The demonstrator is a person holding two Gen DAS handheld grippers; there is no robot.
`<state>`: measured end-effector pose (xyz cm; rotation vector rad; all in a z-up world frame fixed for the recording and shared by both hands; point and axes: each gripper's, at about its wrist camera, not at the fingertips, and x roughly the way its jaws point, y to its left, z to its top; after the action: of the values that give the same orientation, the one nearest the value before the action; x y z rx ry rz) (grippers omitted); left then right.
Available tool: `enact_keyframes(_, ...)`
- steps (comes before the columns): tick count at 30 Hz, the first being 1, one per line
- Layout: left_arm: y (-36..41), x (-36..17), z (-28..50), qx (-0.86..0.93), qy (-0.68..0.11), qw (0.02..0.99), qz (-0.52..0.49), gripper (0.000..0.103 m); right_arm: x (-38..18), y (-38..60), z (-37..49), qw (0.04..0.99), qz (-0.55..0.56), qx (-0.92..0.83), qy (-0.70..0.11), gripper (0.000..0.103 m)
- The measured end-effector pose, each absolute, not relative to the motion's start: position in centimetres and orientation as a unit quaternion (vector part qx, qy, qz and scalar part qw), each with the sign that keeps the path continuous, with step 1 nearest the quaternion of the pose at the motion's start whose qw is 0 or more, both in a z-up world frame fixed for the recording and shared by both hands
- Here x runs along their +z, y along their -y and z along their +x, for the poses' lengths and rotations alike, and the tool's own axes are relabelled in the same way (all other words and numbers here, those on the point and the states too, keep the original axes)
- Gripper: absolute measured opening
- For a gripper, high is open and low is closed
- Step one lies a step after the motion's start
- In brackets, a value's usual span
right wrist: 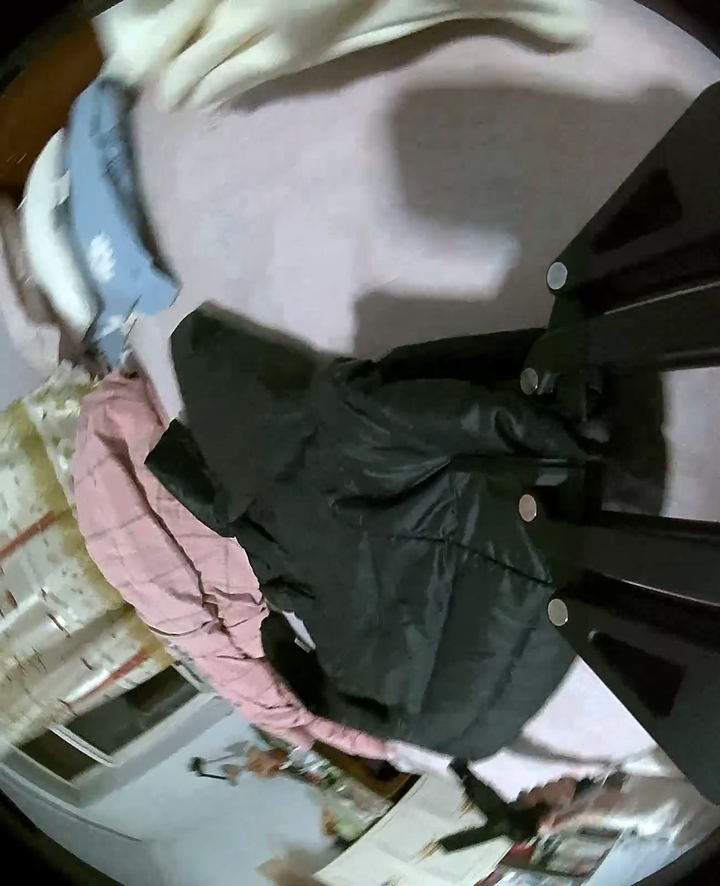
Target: Fold large clothes
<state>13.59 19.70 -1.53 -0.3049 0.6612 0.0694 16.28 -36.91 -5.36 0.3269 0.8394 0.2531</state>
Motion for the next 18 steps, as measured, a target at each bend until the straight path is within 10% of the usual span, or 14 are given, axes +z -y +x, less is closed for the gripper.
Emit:
enact_keyframes(6, -19.4, -3.3, 17.6, -0.033, -0.39, 0.9, -0.191, 0.075, -4.8, 34.8, 19.2, 0.894, 0.135, 0.12, -0.409, 0.006)
enact_keyframes(8, -18.4, -4.1, 17.5, -0.025, -0.403, 0.901, -0.158, 0.019, -5.0, 34.9, 19.2, 0.894, 0.142, 0.118, -0.407, 0.007)
enact_keyframes(9, -18.0, -4.3, 17.0, -0.027, -0.4, 0.904, -0.145, 0.012, -5.3, 35.1, 19.0, 0.894, 0.148, 0.117, -0.407, 0.008)
enact_keyframes(18, -19.2, -5.4, 12.4, 0.041, -0.387, 0.915, -0.107, 0.007, -7.4, 37.7, 18.2, 0.882, 0.195, 0.11, -0.415, 0.029)
